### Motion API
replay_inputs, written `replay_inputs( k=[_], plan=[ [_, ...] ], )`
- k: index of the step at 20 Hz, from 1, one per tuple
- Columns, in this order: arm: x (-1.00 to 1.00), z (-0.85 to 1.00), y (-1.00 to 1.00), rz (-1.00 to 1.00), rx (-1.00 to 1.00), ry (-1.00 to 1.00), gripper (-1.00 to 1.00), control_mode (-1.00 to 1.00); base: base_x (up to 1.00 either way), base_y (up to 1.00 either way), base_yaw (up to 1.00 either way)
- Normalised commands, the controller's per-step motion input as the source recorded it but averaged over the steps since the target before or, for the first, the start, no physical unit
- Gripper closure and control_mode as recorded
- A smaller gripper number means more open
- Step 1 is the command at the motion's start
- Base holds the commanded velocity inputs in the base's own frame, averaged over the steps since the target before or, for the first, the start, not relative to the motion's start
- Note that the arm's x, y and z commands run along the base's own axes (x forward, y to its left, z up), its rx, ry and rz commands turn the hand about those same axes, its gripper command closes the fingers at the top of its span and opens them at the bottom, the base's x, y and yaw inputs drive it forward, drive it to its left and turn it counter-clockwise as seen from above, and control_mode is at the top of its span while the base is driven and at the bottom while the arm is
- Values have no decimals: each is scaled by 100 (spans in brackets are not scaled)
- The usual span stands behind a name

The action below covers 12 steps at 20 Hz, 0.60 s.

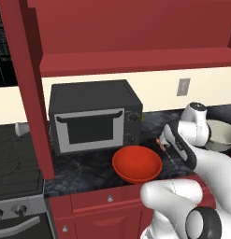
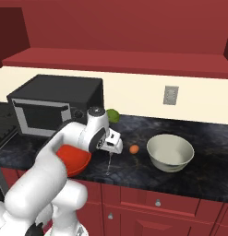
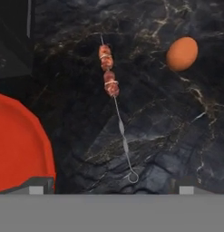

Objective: Pick both bowls and place them on the counter. Then place the kebab skewer in one bowl and place the egg in the other bowl.

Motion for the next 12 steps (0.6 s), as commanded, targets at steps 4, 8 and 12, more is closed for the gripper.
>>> replay_inputs(
  k=[4, 8, 12],
  plan=[
    [28, -32, -1, 0, 0, 8, -100, -100, 0, 0, 0],
    [23, -40, 0, 0, 0, 3, -100, -100, 0, 0, 0],
    [13, -41, -1, 2, 0, 0, -100, -100, 0, 0, 0]
  ],
)
